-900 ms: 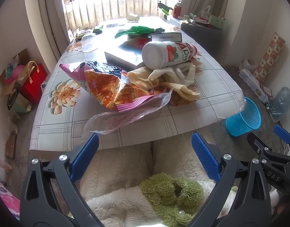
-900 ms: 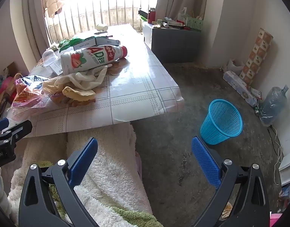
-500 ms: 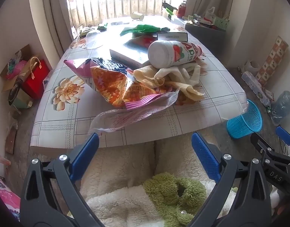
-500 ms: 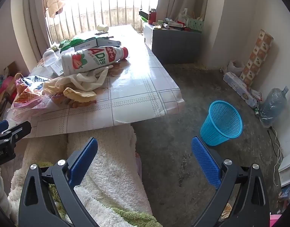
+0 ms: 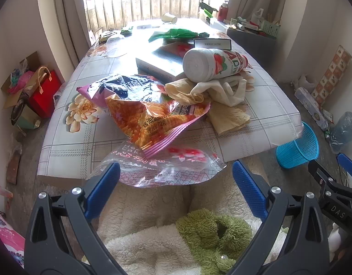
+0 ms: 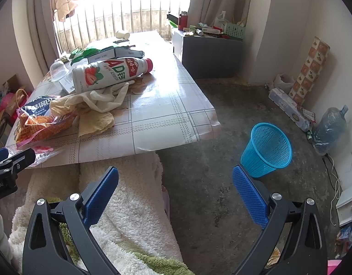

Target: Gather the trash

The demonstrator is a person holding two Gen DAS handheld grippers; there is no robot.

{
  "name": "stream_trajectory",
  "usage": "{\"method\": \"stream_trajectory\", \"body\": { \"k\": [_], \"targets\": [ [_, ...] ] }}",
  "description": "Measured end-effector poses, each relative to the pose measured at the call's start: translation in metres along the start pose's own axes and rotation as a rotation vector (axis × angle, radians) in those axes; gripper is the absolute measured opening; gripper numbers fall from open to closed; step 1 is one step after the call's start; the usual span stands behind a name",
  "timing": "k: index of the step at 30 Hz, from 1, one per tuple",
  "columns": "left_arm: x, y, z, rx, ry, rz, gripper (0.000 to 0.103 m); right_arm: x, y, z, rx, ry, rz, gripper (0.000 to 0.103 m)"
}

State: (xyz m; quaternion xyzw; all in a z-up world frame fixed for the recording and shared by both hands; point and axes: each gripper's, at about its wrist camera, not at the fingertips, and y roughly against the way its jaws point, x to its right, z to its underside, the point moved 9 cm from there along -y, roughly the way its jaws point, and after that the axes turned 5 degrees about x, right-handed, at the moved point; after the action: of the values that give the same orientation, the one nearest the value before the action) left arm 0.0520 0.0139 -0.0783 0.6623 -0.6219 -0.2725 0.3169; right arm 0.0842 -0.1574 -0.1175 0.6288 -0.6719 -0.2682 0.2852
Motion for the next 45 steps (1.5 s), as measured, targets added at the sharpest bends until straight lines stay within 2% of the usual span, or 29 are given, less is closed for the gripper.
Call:
{"method": "stream_trajectory", "body": {
  "k": [14,45],
  "targets": [
    [-0.010,-0.003,-0.001,0.001,0.038,-0.023,0.094,0.007,-0.001,-0.003,0.003,-0.005,0.021,0.097],
    [-0.011,-0.003,0.000,-0.006,0.039,-0.019,0.094,0.008,-0.001,-0.001,-0.001,-0.008,0.023,0.097]
  ]
}}
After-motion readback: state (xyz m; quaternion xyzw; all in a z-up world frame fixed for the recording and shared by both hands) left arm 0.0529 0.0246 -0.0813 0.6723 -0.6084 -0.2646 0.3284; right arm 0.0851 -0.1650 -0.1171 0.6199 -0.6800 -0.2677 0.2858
